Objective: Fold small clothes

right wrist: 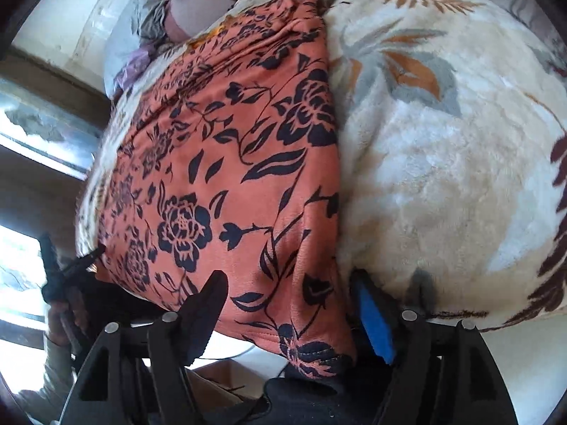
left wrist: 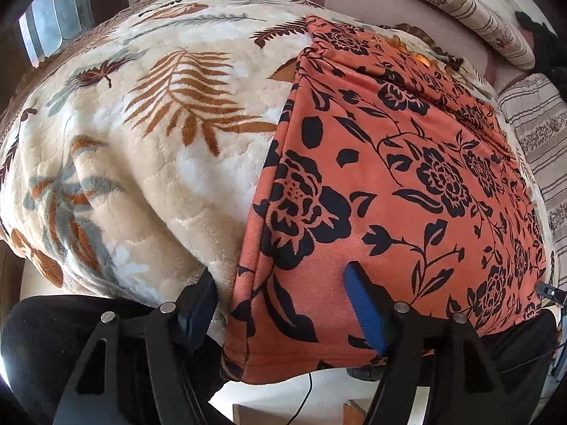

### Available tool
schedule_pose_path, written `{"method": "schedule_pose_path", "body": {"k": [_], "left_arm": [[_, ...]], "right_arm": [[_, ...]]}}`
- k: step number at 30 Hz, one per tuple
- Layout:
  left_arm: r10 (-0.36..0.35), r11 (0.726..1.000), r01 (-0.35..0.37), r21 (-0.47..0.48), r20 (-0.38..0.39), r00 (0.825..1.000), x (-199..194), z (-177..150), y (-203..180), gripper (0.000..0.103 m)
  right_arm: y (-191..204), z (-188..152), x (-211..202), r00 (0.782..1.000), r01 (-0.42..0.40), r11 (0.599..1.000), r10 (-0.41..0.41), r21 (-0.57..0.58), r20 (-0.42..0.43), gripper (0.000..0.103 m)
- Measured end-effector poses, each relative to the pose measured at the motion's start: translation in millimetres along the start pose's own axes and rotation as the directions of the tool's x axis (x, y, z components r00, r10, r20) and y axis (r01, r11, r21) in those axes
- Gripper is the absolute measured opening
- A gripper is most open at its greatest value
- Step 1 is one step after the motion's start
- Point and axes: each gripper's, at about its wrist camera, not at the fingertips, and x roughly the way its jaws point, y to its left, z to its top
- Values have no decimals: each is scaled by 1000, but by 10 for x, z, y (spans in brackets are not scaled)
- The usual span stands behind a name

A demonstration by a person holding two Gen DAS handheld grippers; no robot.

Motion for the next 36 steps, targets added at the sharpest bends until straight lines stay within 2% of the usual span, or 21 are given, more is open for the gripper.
{"method": "schedule_pose_path", "body": {"k": [1, 2, 3, 4, 5, 6, 7, 12, 14, 16, 18, 22, 27, 32, 36], "left_arm": [[3, 1000, -3, -15, 2, 1000, -12, 4, 35, 60], [5, 1000, -5, -31, 2, 1000, -27, 16, 83, 46], [-2, 999, 2, -41, 0, 1000, -46, 25, 142, 33], [-11, 999, 11, -46, -3, 1000, -62, 34, 195, 27], [-19, 999, 18, -50, -5, 1000, -72, 40, 234, 18], [-29, 998, 28, -52, -9, 1000, -78, 43, 260, 16], [-32, 998, 31, -53, -12, 999, -82, 44, 265, 15], [-36, 999, 37, -37, 25, 999, -249, 68, 196, 11], [-59, 997, 62, -47, 66, 996, -413, 103, 185, 11], [-81, 994, 87, -58, 103, 991, -548, 144, 198, 11], [-83, 994, 90, -63, 106, 991, -546, 168, 210, 11], [-72, 990, 72, -123, 7, 997, -234, 102, 288, 12], [-63, 991, 65, -117, 17, 998, -264, -3, 350, 13], [-52, 986, 44, -159, -45, 998, -153, -40, 460, 13], [-53, 981, 40, -192, -63, 997, -134, -68, 493, 13]], "right_arm": [[5, -4, 1, 1000, 6, 1000, -6, 1, 1, 74], [-7, -10, -3, 1000, 7, 1000, -7, 12, 3, 71], [-52, -19, -18, 1000, 28, 999, -28, 32, 6, 53], [-104, -19, -34, 999, 48, 998, -49, 45, 7, 34], [-163, -23, -51, 999, 47, 997, -47, 58, 8, 27], [-229, -39, -64, 999, 32, 996, -33, 79, 8, 18], [-283, -58, -77, 1000, 12, 995, -13, 98, 9, 14], [-159, -44, -187, 999, 12, 995, -16, 95, 40, 8], [-78, -38, -398, 992, -76, 992, 65, 98, 110, 8], [-2, 7, -621, 974, -146, 985, 127, 93, 187, 8], [49, 54, -726, 960, -190, 978, 165, 91, 227, 8], [-40, 70, -435, 980, -151, 980, 131, 130, 153, 8], [-236, -46, -141, 986, -147, 971, 130, 188, 102, 8], [-215, 45, -68, 990, -126, 977, 113, 174, 87, 8], [-209, 75, -53, 989, -135, 974, 120, 182, 91, 8]]}}
